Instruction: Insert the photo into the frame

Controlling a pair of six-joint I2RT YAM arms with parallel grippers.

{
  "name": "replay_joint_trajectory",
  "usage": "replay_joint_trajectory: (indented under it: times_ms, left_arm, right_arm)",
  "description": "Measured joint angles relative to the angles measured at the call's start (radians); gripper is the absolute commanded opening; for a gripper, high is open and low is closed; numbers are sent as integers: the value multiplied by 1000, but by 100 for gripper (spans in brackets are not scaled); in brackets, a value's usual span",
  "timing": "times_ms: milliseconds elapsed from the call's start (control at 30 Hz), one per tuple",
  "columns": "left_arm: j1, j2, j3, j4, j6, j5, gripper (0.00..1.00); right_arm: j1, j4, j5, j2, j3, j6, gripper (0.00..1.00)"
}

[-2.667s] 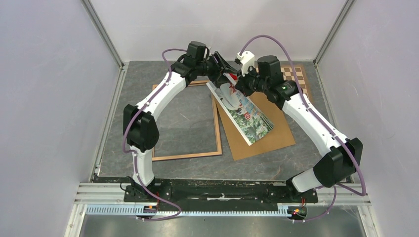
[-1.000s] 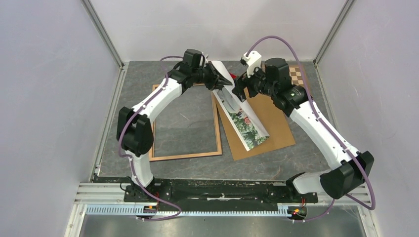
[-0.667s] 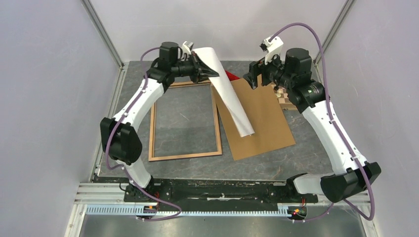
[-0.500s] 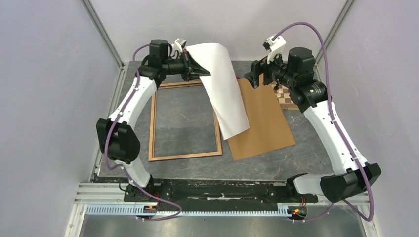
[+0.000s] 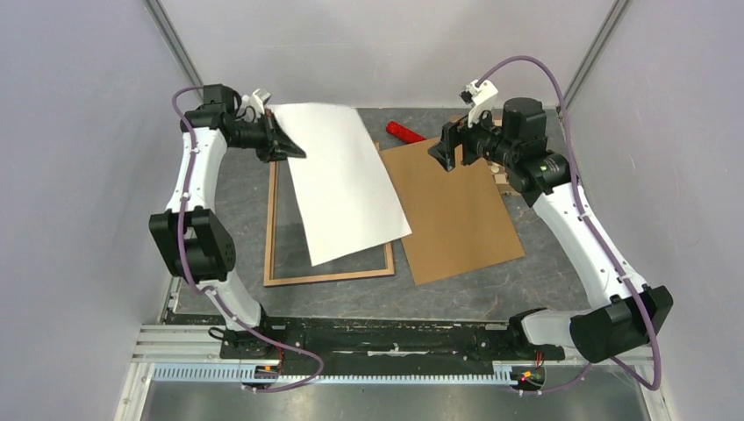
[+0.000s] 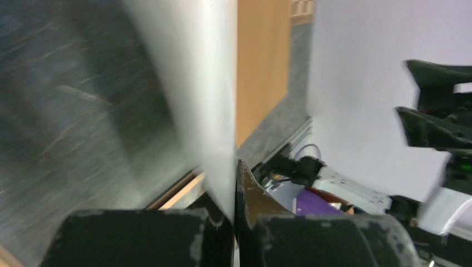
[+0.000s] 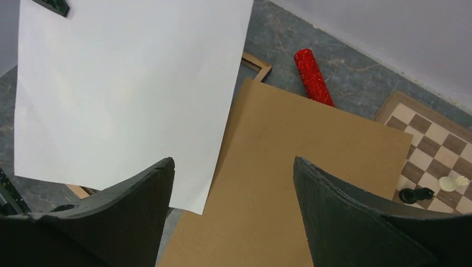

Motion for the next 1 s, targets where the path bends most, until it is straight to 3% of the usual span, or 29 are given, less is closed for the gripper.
replay_joint_trajectory:
  times_ms: [200, 433, 733, 1000]
  left_arm:
    - [19, 71, -22, -164, 206, -168, 2]
    - [33, 112, -29, -214, 335, -320, 4]
    - [77, 270, 0, -255, 432, -425, 15]
    - [109, 290, -1, -265, 460, -474, 25]
  right_arm:
    - [0, 23, -19, -14, -56, 12, 81]
    - [0, 60, -37, -52, -145, 24, 81]
    - [0, 73, -46, -55, -210, 28, 81]
    - [0, 90, -53, -59, -223, 29, 81]
